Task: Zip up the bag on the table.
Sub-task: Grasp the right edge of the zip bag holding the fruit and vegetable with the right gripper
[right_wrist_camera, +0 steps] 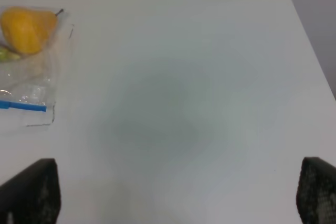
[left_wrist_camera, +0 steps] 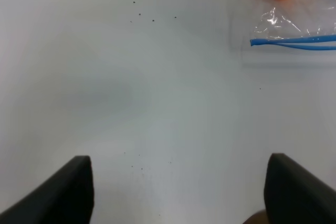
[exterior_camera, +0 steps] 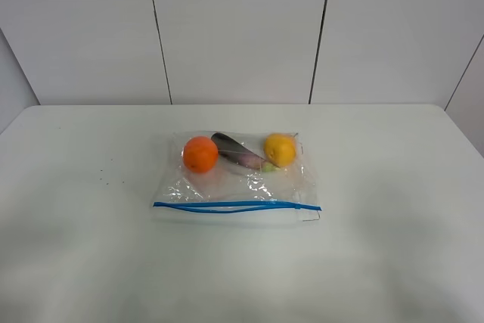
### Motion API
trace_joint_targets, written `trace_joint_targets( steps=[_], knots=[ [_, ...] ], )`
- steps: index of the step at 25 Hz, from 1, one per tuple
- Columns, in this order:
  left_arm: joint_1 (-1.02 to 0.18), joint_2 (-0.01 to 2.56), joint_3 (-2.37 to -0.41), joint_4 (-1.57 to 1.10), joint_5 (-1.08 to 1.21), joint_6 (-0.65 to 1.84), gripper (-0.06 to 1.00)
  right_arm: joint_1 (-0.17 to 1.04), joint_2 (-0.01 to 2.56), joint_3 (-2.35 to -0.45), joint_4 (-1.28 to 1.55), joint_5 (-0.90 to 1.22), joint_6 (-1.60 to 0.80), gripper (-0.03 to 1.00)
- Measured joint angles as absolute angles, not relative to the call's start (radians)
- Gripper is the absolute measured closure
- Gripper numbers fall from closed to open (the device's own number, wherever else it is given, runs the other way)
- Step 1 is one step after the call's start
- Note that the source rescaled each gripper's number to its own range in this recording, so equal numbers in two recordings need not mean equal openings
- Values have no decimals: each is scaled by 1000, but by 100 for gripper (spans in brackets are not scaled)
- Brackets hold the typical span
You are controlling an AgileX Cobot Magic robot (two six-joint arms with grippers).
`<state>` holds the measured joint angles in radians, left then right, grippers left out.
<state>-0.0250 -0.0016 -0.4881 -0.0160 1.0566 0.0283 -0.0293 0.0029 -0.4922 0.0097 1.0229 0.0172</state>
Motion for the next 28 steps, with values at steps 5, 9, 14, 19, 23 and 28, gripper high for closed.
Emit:
trace_joint_targets(
  steps=[5, 9, 14, 19, 23, 28],
  knots=[
    [-25, -2, -488, -16, 1057, 28, -6, -29, 3, -492, 10, 1023, 17, -3],
    [-25, -2, -488, -16, 1057, 28, -6, -29, 3, -492, 10, 1023, 17, -3],
    [-25, -2, -488, -16, 1057, 28, -6, -29, 24, -497, 12, 1023, 17, -3],
    [-25, -2, -488, -16, 1057, 28, -6, -29, 234, -611, 46, 1031, 17, -3],
    [-25, -2, -488, -16, 1057, 28, -6, -29, 507, -751, 75, 1031, 17, -3],
    [-25, -2, -488, -16, 1057, 28, -6, -29, 833, -899, 108, 1029, 16, -3]
  ],
)
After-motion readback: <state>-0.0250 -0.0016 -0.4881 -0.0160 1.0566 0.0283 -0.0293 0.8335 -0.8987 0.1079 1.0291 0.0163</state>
